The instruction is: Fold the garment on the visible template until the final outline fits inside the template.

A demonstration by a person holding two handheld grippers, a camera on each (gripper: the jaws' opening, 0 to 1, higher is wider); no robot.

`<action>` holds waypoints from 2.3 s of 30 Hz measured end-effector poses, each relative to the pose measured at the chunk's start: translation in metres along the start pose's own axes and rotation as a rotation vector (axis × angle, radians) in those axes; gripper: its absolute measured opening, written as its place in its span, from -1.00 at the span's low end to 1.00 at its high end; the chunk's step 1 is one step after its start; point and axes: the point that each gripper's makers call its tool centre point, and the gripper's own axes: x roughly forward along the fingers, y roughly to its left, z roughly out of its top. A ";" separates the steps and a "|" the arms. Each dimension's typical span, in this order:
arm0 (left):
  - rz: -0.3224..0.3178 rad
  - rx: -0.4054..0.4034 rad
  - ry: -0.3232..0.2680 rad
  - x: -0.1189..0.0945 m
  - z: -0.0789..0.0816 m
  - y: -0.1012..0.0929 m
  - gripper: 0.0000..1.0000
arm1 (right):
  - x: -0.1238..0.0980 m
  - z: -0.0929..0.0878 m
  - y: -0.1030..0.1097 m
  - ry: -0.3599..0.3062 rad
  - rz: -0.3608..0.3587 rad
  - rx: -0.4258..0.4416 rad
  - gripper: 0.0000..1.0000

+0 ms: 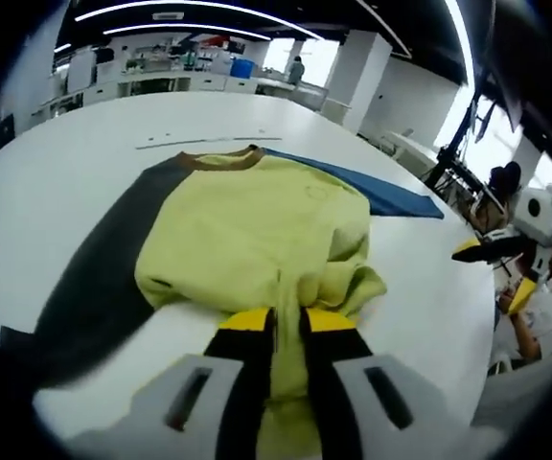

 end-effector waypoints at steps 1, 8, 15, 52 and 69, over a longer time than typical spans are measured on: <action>0.008 0.007 -0.003 -0.001 0.000 0.001 -0.70 | 0.000 0.001 0.001 0.000 0.003 -0.001 0.34; 0.001 0.012 -0.029 -0.017 0.004 0.006 -0.54 | 0.002 0.005 0.004 0.012 0.018 -0.007 0.33; 0.023 0.077 -0.056 -0.042 0.008 0.013 -0.39 | 0.009 0.015 0.004 0.004 0.027 -0.009 0.25; 0.130 0.214 0.035 -0.054 -0.035 0.035 -0.65 | 0.099 0.045 0.006 -0.016 0.083 -0.016 -0.22; 0.137 0.194 0.049 -0.047 -0.041 0.040 -0.79 | 0.124 0.037 0.001 0.002 0.063 -0.009 -0.71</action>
